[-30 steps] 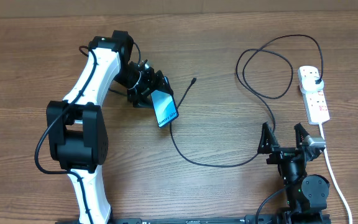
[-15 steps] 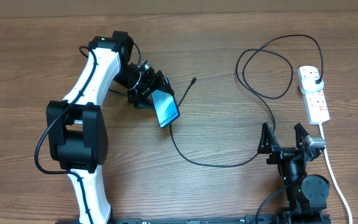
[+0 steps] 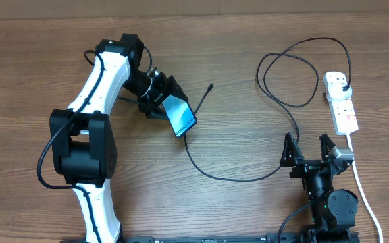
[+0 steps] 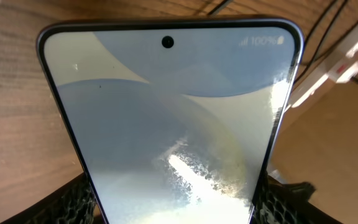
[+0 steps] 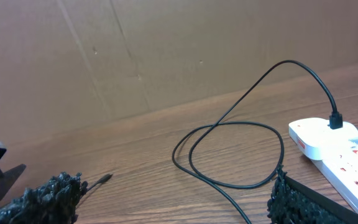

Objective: Plug charger to phone and switch on socket
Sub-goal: 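Lift the phone and carry it right toward the table center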

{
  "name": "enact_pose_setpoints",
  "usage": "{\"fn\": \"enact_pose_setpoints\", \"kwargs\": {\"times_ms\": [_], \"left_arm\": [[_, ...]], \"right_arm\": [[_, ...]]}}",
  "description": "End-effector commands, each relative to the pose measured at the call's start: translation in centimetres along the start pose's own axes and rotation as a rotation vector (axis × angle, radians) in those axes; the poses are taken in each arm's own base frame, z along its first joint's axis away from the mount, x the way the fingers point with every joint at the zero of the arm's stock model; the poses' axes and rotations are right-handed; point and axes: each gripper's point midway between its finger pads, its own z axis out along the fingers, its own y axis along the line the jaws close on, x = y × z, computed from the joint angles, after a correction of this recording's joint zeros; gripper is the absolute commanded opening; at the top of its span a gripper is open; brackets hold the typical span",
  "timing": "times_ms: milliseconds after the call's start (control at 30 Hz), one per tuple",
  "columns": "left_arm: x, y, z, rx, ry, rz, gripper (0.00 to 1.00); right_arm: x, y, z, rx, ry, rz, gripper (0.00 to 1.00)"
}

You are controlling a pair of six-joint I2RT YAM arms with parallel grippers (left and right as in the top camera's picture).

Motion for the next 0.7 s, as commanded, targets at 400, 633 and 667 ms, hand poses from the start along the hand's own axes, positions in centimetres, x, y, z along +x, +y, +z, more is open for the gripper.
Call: {"fn": "enact_pose_setpoints", "kwargs": {"times_ms": [400, 633, 667], "left_arm": [[0.11, -1.29, -0.81, 0.044, 0.002, -0.305, 0.49], [0.04, -1.38, -0.78, 0.046, 0.001, -0.416, 0.52], [0.0, -1.41, -0.78, 0.048, 0.001, -0.432, 0.52]], "right_arm": [[0.09, -0.26, 0.02, 0.01, -0.008, -0.003, 1.0], [0.09, -0.26, 0.02, 0.01, -0.008, -0.003, 1.0], [0.09, -0.27, 0.02, 0.011, -0.008, -0.003, 1.0]]}}
